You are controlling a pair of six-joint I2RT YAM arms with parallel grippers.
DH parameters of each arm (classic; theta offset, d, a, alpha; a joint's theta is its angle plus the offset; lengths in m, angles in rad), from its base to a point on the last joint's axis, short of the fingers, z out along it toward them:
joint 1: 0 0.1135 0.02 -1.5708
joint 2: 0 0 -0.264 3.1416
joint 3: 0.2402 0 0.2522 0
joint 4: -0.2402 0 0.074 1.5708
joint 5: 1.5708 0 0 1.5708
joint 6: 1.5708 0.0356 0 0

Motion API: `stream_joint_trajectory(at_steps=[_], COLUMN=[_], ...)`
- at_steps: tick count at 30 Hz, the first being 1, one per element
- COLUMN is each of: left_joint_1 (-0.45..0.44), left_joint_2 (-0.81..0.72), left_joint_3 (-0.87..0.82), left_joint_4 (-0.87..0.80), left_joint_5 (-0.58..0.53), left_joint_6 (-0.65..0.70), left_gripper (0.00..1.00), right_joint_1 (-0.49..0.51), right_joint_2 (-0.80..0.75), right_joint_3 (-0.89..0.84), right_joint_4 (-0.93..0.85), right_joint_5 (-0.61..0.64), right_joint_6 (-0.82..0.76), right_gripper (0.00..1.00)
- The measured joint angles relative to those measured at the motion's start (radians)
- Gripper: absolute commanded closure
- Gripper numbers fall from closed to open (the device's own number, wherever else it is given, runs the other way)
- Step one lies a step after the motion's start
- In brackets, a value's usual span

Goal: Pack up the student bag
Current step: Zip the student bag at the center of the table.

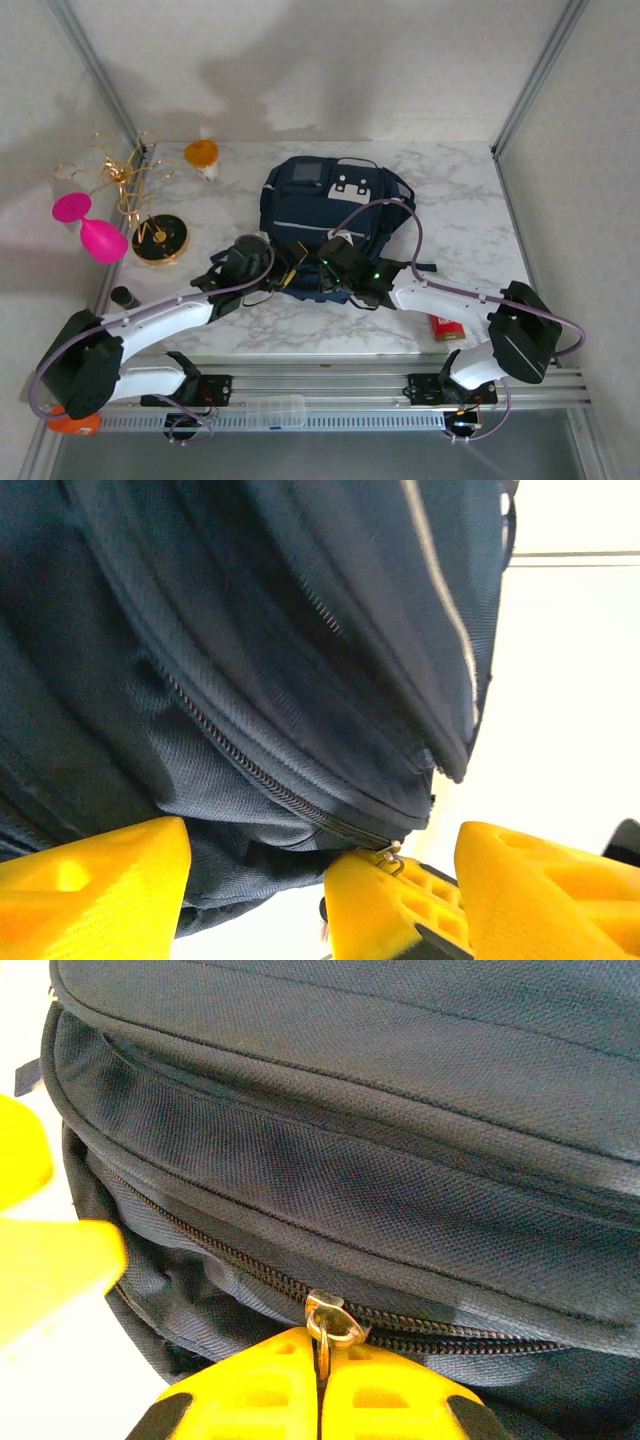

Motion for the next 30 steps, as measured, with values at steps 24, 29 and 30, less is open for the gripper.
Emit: stream_joint_trajectory(at_steps=[24,29,30], left_joint_1=[0.200,0.308,0.317], left_joint_2=[0.040,0.062,0.059], left_joint_3=[0.119,0.153,0.153], left_joint_4=[-0.148,-0.190,-0.191], left_joint_5=[0.015,0.126,0.121], left_joint_6=[0.141,0.244,0.254], left_gripper=[1.00,0.56,0.48], right_joint_1=[-0.179,-0.140,-0.117], right_joint_2=[-0.062,-0.010,0.021], right_joint_3=[-0.045,0.016,0.042], right_joint_4=[-0.050,-0.032,-0.036], right_joint_5=[0.013,-0.036,-0.036], right_joint_6=[-0.095,-0.136,-0.136], right_gripper=[1.00,1.00,1.00])
